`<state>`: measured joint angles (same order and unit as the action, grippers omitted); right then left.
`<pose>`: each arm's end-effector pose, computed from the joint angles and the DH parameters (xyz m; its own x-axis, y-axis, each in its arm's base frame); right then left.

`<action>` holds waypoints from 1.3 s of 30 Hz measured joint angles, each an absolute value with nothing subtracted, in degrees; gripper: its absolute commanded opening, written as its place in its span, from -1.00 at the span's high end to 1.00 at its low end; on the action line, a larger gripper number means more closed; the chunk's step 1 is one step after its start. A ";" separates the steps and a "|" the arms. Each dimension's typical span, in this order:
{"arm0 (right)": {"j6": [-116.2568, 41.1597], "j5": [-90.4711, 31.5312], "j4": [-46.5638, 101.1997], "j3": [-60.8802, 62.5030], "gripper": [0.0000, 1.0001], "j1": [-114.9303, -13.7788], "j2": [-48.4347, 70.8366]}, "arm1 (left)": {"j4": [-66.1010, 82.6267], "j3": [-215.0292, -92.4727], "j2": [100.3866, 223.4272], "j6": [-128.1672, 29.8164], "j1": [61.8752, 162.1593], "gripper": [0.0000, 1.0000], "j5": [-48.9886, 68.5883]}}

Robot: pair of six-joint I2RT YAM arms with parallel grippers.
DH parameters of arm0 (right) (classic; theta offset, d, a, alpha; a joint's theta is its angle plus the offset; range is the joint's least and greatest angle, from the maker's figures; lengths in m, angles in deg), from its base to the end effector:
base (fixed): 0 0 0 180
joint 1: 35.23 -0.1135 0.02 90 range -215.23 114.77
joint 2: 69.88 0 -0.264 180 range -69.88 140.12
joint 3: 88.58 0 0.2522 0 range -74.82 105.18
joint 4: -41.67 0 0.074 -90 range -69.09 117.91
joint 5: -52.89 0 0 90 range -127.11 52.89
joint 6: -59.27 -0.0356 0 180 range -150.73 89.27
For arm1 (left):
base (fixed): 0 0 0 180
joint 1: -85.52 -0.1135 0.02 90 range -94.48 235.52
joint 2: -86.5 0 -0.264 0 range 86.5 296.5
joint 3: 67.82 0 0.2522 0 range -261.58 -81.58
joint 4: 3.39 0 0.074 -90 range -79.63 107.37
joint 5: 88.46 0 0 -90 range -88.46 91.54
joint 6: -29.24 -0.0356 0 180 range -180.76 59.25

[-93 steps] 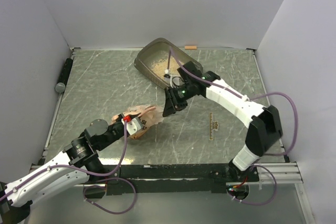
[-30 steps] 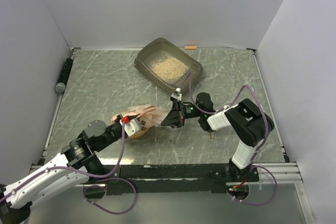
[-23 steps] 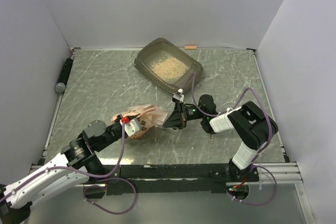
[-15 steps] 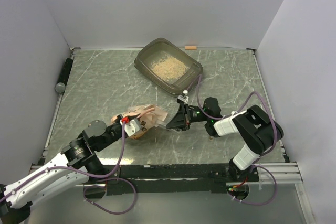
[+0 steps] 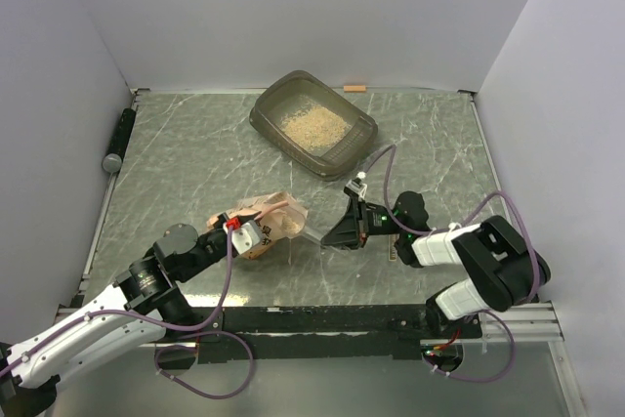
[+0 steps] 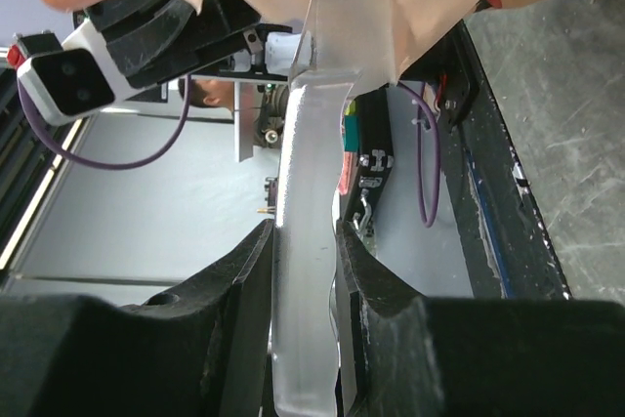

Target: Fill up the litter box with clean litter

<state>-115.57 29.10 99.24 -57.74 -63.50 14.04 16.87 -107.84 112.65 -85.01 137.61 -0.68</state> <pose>0.1886 0.1384 0.1813 -0.9842 -0.0731 -0.1610 -0.1581 -0.0438 0.9864 0.0851 -0.1071 0.2781 0.2517 0.3447 -0.9043 0.7253 0.5514 0.4121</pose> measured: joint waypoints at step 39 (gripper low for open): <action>-98.94 19.25 52.01 -59.34 1.00 -57.58 -23.16 | 16.76 -107.84 111.63 -85.03 137.61 0.98 -1.79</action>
<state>-98.94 19.25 52.01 -59.34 -57.58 -23.16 16.76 -107.84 111.63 -85.03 137.61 -1.79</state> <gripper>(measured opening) 0.338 0.049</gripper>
